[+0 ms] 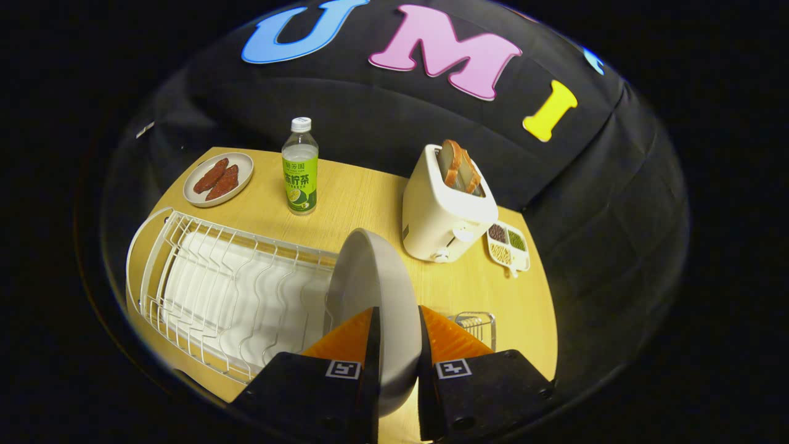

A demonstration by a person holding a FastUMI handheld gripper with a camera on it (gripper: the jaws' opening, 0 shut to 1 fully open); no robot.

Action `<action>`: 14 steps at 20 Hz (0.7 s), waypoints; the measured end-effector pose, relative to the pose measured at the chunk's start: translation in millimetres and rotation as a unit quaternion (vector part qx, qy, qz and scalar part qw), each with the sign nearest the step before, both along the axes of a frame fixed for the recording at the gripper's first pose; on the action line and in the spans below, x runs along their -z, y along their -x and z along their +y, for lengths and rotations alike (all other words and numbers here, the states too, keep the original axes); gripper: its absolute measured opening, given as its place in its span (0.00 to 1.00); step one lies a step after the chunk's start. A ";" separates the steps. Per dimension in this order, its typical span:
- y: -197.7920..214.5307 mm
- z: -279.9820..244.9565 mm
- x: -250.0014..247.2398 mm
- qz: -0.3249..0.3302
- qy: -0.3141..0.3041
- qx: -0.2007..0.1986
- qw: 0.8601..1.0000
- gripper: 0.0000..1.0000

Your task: Take the plate from the dish rack, then take the spoon from the basket and place it into the plate.

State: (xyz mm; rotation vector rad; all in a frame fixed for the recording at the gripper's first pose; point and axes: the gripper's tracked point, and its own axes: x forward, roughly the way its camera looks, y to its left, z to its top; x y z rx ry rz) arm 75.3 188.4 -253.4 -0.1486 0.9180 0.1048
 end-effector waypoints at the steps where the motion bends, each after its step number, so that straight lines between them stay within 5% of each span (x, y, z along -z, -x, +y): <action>1: -7.0 1.4 -8.9 -0.013 0.016 -0.005 1.000 0.29; 5: -25.9 -3.7 -44.0 -0.052 0.019 0.005 0.998 0.28; 10: -17.1 -28.3 -82.8 -0.078 -0.104 0.037 0.991 0.28; 14: 19.7 -52.0 -97.6 -0.071 -0.231 0.042 0.969 0.28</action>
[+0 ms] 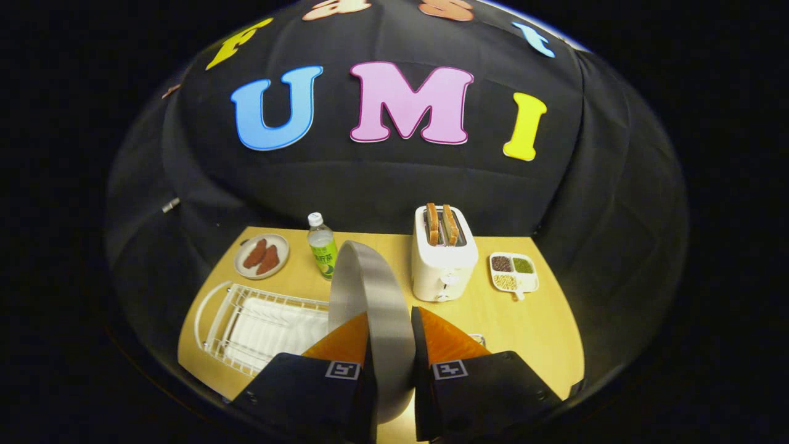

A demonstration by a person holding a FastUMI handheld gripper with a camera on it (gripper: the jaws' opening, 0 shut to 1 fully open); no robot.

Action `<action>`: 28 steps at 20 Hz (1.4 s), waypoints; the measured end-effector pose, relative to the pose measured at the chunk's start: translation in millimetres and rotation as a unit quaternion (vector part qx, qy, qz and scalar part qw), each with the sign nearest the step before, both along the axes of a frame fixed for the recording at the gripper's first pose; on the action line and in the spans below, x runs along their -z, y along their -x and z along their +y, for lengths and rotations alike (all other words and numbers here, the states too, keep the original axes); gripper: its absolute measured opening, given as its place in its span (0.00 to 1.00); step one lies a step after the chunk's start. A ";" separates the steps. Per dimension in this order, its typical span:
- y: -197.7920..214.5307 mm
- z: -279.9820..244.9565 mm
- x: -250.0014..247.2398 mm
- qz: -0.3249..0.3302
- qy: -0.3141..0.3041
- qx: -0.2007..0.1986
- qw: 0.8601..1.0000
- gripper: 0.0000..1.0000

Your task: Take the plate from the dish rack, then take the spoon from the basket and place it into the plate.

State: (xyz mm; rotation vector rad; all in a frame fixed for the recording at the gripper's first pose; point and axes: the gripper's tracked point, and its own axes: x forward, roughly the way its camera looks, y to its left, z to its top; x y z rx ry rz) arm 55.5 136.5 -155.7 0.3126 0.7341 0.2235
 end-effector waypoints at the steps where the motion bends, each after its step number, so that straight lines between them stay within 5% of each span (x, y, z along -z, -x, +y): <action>1: 12.3 -5.8 1.9 0.007 -0.029 -0.002 1.000 0.28; 7: 97.2 -48.9 50.6 0.066 -0.097 -0.034 0.992 0.28; 15: 206.7 -61.7 174.4 0.214 -0.180 -0.008 0.960 0.28; 28: 210.2 -27.8 259.5 0.267 -0.274 0.041 0.923 0.30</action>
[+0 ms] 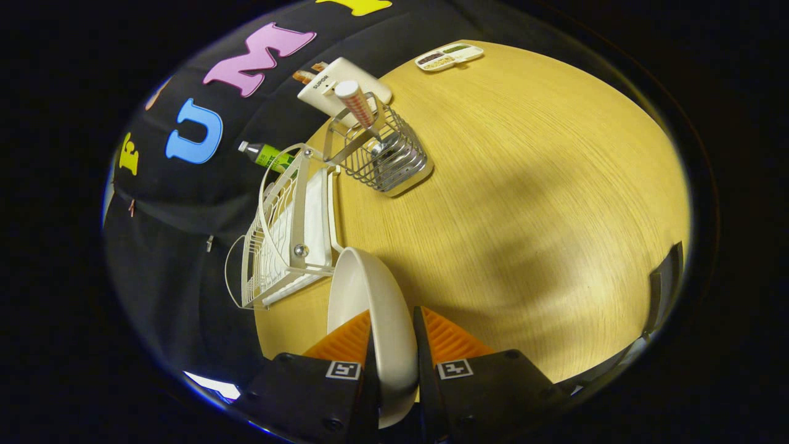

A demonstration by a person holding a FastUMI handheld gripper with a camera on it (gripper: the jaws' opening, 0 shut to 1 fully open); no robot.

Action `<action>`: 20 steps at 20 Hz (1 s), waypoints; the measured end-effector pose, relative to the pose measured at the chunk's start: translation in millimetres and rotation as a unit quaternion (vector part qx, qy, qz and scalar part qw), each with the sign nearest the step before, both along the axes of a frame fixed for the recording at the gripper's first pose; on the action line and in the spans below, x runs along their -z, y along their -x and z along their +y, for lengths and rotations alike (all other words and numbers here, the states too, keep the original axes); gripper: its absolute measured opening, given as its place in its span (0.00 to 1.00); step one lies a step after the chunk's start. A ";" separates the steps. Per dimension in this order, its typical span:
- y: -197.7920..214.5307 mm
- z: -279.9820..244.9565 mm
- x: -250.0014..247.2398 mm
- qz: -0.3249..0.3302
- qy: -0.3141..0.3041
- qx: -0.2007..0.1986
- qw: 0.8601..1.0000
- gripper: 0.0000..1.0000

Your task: Take the plate from the dish rack, then take the spoon from the basket and place it into the plate.

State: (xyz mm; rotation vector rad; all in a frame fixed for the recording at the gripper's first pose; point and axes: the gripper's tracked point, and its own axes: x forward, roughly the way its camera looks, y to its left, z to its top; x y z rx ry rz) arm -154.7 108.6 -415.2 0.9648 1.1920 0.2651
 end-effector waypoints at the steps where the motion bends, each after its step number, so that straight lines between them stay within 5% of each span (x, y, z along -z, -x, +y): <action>1: 0.7 -3.9 5.1 0.008 0.009 0.005 1.000 0.31; 7: 0.8 -33.3 25.7 0.019 0.088 0.012 0.996 0.47; 9: -7.9 -51.1 20.6 0.005 0.115 0.029 0.993 0.65; 12: -26.3 -75.1 -0.5 -0.051 0.173 0.014 0.984 0.77; 14: -40.9 -94.4 -28.4 -0.108 0.208 0.000 0.972 0.89; 20: -100.7 -121.4 -114.3 -0.250 0.281 -0.042 0.925 0.89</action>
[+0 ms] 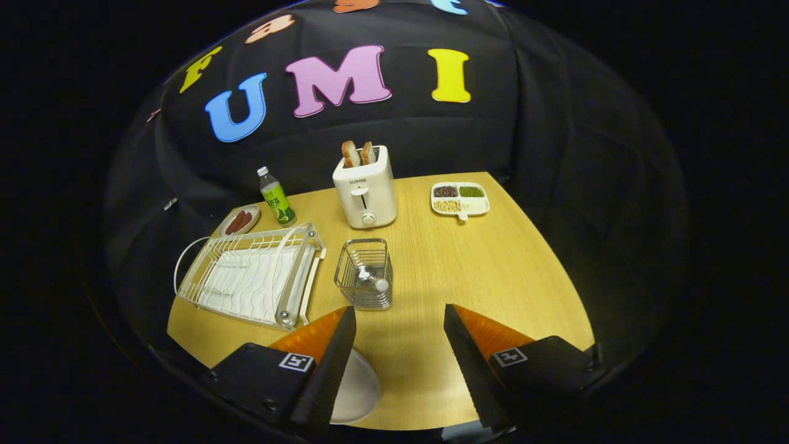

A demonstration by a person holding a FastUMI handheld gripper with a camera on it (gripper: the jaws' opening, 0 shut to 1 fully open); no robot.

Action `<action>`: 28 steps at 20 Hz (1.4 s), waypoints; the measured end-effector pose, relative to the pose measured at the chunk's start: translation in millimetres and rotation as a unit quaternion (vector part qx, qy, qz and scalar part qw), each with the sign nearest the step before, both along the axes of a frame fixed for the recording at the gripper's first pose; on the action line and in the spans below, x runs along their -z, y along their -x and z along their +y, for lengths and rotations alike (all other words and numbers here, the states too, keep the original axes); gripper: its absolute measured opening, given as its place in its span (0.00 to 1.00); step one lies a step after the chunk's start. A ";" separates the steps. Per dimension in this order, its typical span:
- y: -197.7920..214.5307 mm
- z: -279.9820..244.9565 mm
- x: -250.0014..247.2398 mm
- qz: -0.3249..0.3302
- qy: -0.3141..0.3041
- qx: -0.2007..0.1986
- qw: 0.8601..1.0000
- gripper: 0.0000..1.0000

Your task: Take the plate from the dish rack, then take the spoon from the basket and place it into the plate.

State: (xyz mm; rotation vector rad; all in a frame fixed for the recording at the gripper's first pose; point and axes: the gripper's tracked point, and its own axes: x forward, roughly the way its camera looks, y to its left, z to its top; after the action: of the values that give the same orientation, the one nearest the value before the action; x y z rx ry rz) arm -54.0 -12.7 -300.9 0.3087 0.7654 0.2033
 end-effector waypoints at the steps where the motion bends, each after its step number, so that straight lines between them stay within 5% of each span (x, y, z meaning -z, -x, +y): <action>1: -9.1 1.9 -2.3 -0.010 0.013 -0.016 1.000 0.89; 5: -29.6 21.3 16.7 -0.009 0.036 -0.079 0.996 0.88; 11: -47.8 51.3 52.8 0.014 0.041 -0.134 0.990 0.67; 13: -49.6 53.5 64.2 0.031 0.047 -0.134 0.989 0.44; 14: -51.9 56.6 64.6 0.031 0.042 -0.130 0.990 0.24; 18: -49.7 63.2 54.2 0.025 0.023 -0.117 0.993 0.12; 28: -34.3 26.5 -15.0 -0.016 0.011 -0.066 0.998 0.10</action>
State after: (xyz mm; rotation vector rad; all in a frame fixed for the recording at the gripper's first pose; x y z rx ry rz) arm -19.7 13.8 -285.9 0.2334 0.7558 0.3244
